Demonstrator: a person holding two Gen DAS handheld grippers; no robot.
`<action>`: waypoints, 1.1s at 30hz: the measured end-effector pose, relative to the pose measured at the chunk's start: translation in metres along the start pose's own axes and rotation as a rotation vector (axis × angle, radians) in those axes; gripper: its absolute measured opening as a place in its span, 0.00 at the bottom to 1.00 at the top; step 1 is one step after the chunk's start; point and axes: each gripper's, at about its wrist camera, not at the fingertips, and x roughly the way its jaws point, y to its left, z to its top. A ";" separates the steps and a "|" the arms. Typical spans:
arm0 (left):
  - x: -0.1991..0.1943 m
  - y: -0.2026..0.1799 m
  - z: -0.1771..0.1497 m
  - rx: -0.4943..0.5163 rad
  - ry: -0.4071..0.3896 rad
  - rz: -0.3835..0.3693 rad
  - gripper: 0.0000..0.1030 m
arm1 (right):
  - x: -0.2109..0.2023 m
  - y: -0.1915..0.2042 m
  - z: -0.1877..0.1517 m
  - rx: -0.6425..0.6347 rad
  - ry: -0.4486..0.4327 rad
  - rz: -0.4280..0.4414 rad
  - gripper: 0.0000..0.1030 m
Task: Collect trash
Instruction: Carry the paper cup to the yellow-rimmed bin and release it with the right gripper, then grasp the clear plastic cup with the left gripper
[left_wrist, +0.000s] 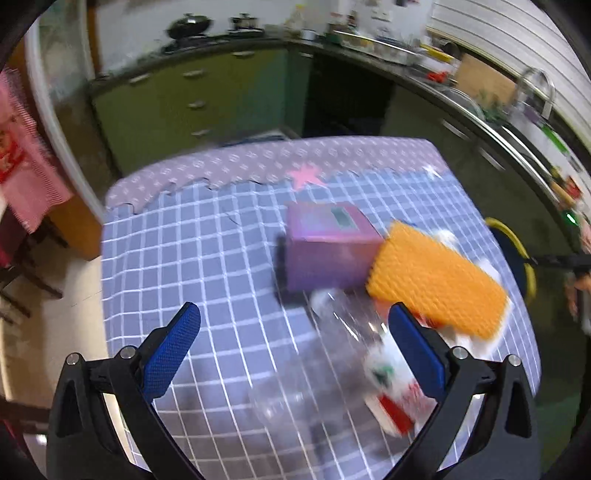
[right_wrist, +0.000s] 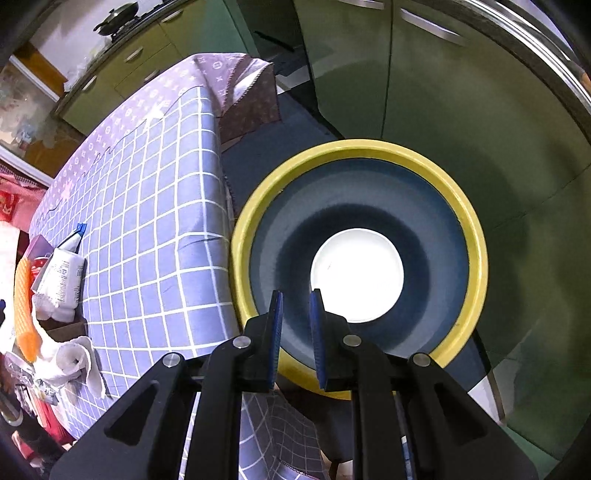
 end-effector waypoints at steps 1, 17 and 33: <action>-0.002 0.001 -0.004 0.035 0.007 -0.032 0.95 | 0.002 0.004 0.000 -0.006 0.001 0.004 0.15; 0.031 -0.031 -0.064 0.750 0.081 -0.149 0.94 | 0.010 0.026 0.006 -0.047 0.015 -0.007 0.24; 0.042 -0.026 -0.054 0.694 0.069 -0.156 0.57 | 0.013 0.021 0.004 -0.042 0.024 0.013 0.24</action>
